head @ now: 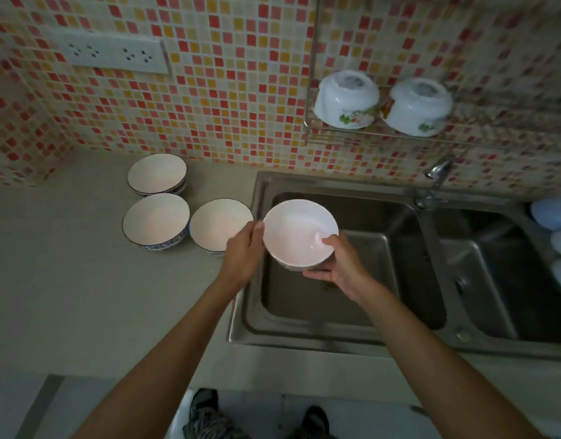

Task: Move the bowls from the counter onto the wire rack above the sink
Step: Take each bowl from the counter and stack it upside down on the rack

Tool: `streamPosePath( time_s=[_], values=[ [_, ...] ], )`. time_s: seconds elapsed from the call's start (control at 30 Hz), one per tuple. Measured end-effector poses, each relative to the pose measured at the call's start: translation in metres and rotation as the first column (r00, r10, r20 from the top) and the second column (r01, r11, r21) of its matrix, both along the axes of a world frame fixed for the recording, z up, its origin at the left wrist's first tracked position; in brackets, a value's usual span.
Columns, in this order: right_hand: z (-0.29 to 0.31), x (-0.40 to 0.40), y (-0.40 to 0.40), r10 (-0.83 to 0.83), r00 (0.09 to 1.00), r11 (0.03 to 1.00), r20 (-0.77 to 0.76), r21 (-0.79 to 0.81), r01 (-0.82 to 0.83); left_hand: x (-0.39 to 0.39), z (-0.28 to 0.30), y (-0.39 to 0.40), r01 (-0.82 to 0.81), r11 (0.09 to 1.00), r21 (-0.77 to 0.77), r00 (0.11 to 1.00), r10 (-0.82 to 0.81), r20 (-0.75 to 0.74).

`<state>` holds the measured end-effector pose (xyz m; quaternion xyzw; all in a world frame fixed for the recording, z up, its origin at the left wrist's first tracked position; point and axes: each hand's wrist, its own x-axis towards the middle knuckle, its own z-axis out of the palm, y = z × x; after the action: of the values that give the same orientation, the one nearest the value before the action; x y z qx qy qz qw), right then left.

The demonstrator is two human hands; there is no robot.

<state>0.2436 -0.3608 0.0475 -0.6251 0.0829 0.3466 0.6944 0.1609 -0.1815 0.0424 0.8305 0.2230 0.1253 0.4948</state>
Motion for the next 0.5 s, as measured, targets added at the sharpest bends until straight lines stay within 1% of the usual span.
streamPosePath(
  time_s=[0.07, 0.13, 0.2, 0.27, 0.37, 0.5],
  values=[
    [-0.011, 0.002, -0.039, -0.052, 0.999, 0.998, -0.015, -0.046, 0.051, -0.002, -0.025, -0.034, 0.063, 0.995, 0.074, 0.997, -0.061, -0.038],
    [-0.024, 0.004, -0.073, -0.093, 0.995, 0.993, -0.034, -0.080, 0.090, -0.008, -0.055, -0.066, 0.174, 0.968, 0.180, 0.976, -0.145, -0.164],
    [-0.037, 0.006, -0.101, -0.127, 0.990, 0.988, -0.056, -0.098, 0.121, -0.017, -0.086, -0.090, 0.322, 0.896, 0.306, 0.918, -0.217, -0.331],
    [-0.050, 0.006, -0.124, -0.159, 0.985, 0.981, -0.069, -0.119, 0.150, -0.027, -0.114, -0.105, 0.402, 0.835, 0.376, 0.871, -0.224, -0.436],
    [-0.068, 0.005, -0.152, -0.153, 0.986, 0.979, -0.060, -0.143, 0.143, -0.040, -0.143, -0.116, 0.395, 0.804, 0.445, 0.864, -0.160, -0.477],
    [-0.090, 0.004, -0.173, -0.179, 0.981, 0.969, -0.073, -0.187, 0.163, -0.048, -0.151, -0.123, 0.365, 0.763, 0.534, 0.879, -0.092, -0.468]
  ],
)
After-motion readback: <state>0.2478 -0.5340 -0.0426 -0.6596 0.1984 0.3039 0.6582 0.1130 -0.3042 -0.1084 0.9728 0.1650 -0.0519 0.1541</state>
